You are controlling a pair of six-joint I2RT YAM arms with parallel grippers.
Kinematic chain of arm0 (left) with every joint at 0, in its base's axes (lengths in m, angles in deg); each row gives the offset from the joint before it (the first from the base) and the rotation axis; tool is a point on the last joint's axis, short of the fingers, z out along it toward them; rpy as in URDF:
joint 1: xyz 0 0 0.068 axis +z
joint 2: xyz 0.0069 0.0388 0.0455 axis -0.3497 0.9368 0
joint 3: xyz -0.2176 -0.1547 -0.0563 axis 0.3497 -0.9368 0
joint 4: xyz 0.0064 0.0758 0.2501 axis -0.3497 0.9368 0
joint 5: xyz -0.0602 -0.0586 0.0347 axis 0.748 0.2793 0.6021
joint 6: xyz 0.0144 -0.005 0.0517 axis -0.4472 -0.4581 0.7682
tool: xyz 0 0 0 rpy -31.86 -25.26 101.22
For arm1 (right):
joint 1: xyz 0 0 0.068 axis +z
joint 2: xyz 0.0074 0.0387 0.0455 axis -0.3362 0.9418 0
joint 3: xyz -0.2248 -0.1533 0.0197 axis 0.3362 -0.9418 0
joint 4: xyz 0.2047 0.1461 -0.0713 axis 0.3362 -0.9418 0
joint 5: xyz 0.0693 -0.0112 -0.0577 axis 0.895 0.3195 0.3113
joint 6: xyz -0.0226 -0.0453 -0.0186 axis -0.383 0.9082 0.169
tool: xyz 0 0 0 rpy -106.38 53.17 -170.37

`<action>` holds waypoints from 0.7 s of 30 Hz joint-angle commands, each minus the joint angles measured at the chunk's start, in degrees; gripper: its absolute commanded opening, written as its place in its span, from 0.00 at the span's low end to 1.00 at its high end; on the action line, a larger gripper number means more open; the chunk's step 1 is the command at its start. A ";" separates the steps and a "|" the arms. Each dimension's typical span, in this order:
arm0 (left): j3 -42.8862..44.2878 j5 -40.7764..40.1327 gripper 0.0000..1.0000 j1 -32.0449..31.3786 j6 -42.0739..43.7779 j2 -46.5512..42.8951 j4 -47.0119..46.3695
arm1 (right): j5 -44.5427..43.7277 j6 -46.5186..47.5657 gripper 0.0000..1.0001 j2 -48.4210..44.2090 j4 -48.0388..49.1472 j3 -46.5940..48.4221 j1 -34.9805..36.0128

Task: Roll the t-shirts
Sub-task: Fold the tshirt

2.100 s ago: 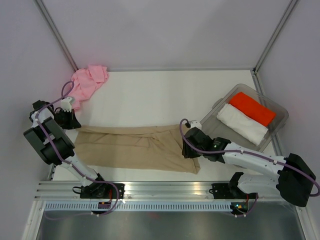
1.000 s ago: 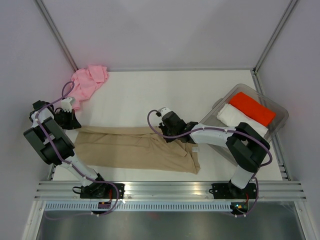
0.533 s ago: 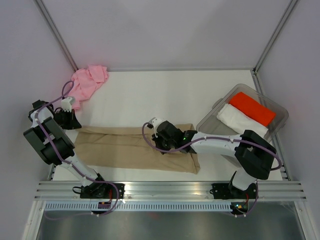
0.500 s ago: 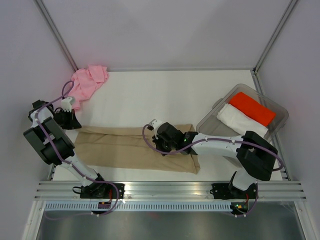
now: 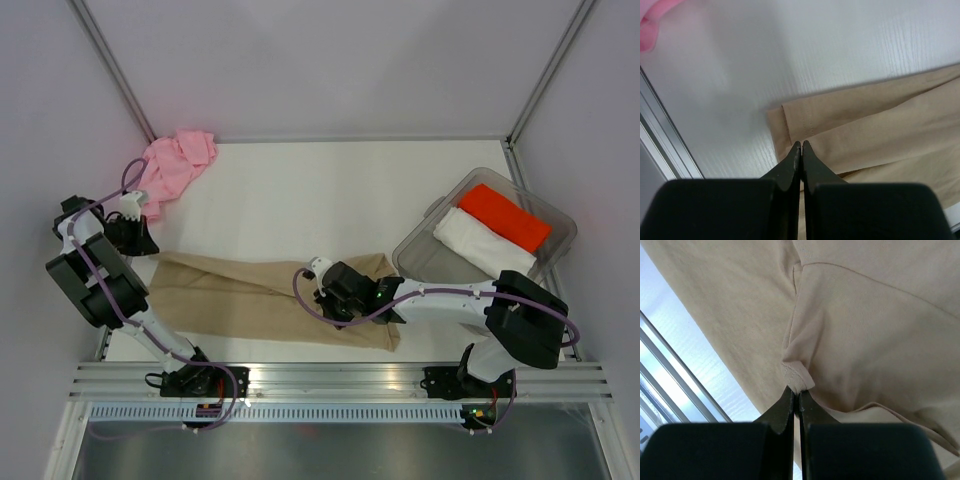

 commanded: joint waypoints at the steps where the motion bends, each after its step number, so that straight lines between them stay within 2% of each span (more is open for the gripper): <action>1: 1.62 -1.37 0.02 0.22 2.43 2.44 0.26 | 0.20 -0.87 0.02 -0.71 1.48 0.03 0.32; 6: 1.62 0.72 0.02 0.31 0.59 3.33 0.26 | -1.30 -0.69 0.01 -0.18 1.04 0.83 0.41; 12: 9.60 4.34 0.02 0.13 -7.84 7.01 -1.23 | -8.15 -1.21 0.00 -1.50 -1.15 2.84 -0.20; 16: 11.64 2.76 0.02 -0.74 -13.55 10.18 -5.97 | -10.43 -2.62 0.00 -1.24 -0.89 4.43 -3.10; 21: 11.12 0.12 0.06 -3.64 -16.28 11.41 -10.28 | -11.84 -2.98 0.00 1.13 -1.24 7.76 -6.09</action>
